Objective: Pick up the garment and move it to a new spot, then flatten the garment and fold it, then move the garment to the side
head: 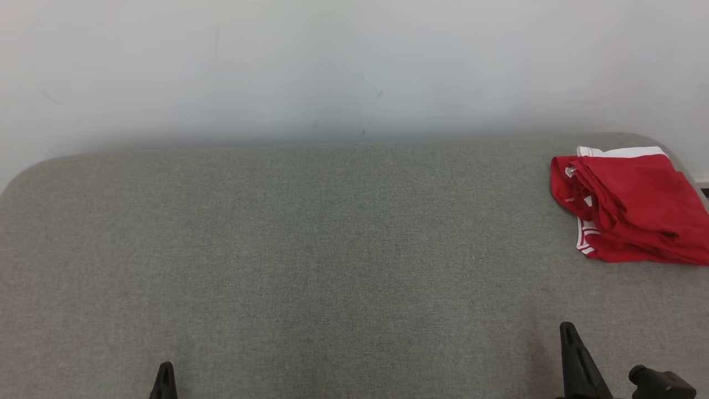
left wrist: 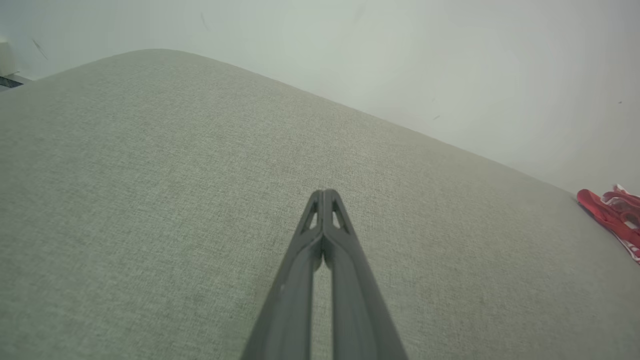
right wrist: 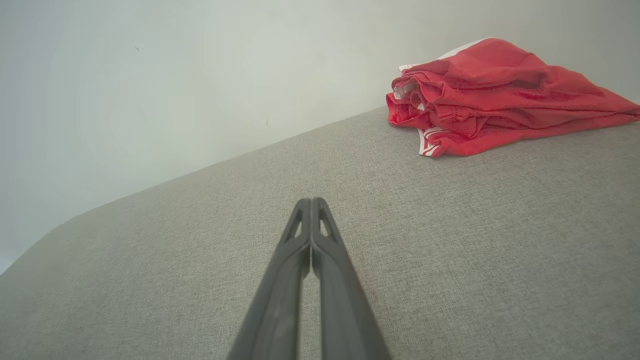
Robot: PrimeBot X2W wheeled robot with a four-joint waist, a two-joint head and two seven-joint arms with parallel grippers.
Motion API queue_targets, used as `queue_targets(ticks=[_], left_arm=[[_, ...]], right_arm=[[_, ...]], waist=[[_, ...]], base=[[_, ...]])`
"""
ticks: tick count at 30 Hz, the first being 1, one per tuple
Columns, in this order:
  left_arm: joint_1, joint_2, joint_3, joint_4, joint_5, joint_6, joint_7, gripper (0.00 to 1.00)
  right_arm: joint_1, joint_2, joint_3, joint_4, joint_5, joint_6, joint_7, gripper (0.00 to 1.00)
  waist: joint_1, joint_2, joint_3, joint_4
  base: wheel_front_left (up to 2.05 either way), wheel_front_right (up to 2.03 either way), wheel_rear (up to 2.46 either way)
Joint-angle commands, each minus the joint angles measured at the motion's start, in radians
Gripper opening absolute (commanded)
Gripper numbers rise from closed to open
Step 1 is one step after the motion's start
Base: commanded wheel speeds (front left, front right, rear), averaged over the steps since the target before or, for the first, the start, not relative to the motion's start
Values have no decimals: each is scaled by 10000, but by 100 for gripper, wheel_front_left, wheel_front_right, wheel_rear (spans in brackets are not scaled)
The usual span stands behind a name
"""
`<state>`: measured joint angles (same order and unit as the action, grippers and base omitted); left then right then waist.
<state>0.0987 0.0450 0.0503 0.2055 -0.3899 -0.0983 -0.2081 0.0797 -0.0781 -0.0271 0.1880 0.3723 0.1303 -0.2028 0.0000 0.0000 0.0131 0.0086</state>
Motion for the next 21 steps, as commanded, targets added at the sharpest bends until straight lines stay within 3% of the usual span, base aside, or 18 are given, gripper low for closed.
queue_targets(ticks=[1, 21], left_arm=[[-270, 26, -15, -152, -546, -59, 84, 0], [-643, 37, -140, -147, -3578, -132, 746, 0]], right_arm=[[-191, -35, -85, -199, 537, 1, 106, 0], [-313, -27, -445, -324, 3696, 2, 939, 0]], waist=[[0, 0, -2, -1], [0, 0, -19, -16]], base=[[0, 0, 0], [0, 0, 0]])
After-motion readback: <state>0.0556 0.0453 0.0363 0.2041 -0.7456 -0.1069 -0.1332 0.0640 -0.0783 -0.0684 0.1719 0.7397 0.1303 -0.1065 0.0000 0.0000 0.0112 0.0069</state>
